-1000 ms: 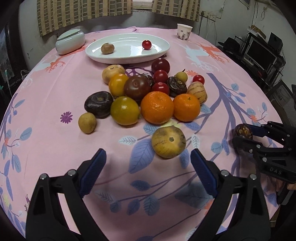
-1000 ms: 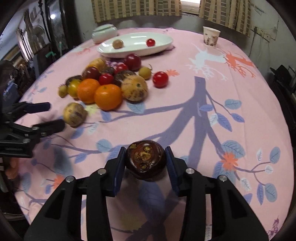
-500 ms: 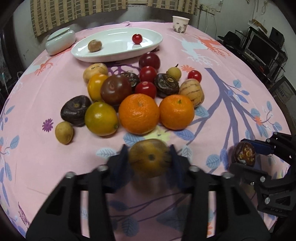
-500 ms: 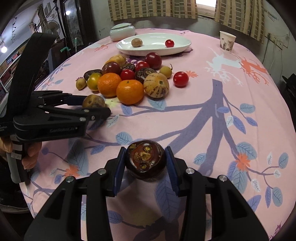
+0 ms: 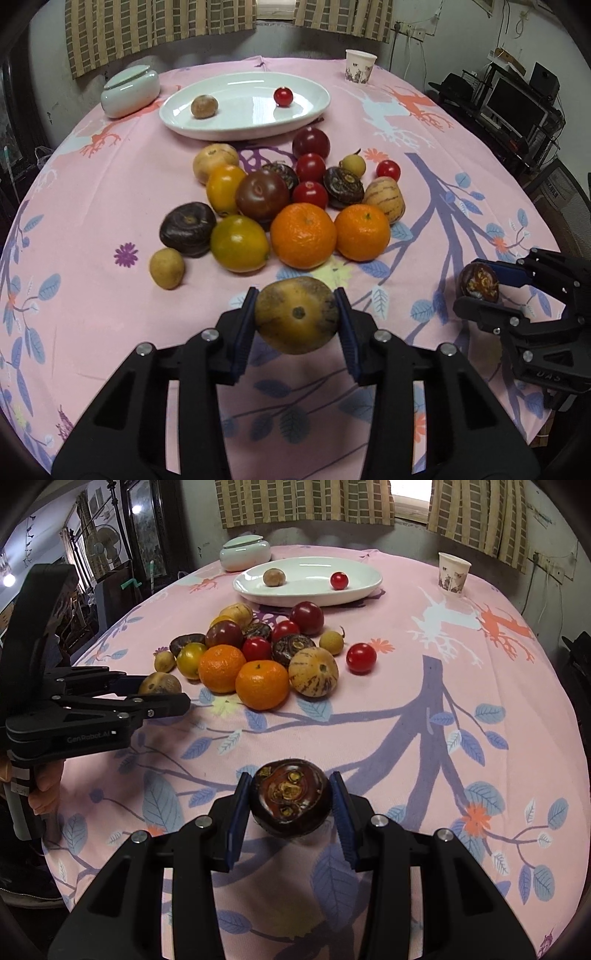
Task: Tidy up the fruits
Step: 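Grasp the speckled brown round fruit with the left tool, then carry both fruits onto the white plate and open both tools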
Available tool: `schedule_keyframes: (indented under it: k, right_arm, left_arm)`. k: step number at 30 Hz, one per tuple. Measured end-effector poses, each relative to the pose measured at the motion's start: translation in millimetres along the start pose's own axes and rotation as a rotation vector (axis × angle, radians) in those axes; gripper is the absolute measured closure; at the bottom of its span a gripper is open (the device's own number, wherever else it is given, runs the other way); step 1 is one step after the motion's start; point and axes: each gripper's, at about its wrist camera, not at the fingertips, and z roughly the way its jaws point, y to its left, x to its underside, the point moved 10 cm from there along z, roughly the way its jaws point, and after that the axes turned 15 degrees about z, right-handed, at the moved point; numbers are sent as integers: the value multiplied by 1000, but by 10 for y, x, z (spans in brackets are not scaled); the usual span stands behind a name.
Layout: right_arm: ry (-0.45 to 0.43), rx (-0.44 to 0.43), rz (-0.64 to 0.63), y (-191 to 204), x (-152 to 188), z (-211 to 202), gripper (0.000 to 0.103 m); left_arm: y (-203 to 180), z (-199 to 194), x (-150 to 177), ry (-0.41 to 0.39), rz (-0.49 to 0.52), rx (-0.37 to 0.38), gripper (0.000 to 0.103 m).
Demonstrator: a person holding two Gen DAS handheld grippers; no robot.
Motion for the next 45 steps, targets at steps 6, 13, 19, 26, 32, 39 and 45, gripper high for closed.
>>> schedule_keyframes:
  k: [6, 13, 19, 26, 32, 39, 45]
  right_arm:
    - [-43, 2, -69, 204, -345, -141, 60]
    - [-100, 9, -181, 491, -1022, -171, 60]
    - [-123, 25, -146, 461, -1735, 225, 60]
    - [-76, 23, -98, 321, -2278, 900, 60]
    - [-6, 39, -40, 131, -2433, 1475, 60]
    - [35, 66, 15, -49, -2443, 1808, 60]
    - [-19, 55, 22, -36, -2483, 1635, 47]
  left_arm:
    - [89, -212, -187, -35, 44, 22, 62]
    - [403, -280, -638, -76, 70, 5, 62]
    - [886, 29, -1164, -53, 37, -63, 62]
    - [1298, 583, -1494, -5, 3, -99, 61]
    - [1512, 1074, -1553, 62, -36, -98, 61]
    - [1580, 1356, -1568, 93, -52, -96, 61]
    - [1511, 1254, -1647, 43, -11, -128, 34]
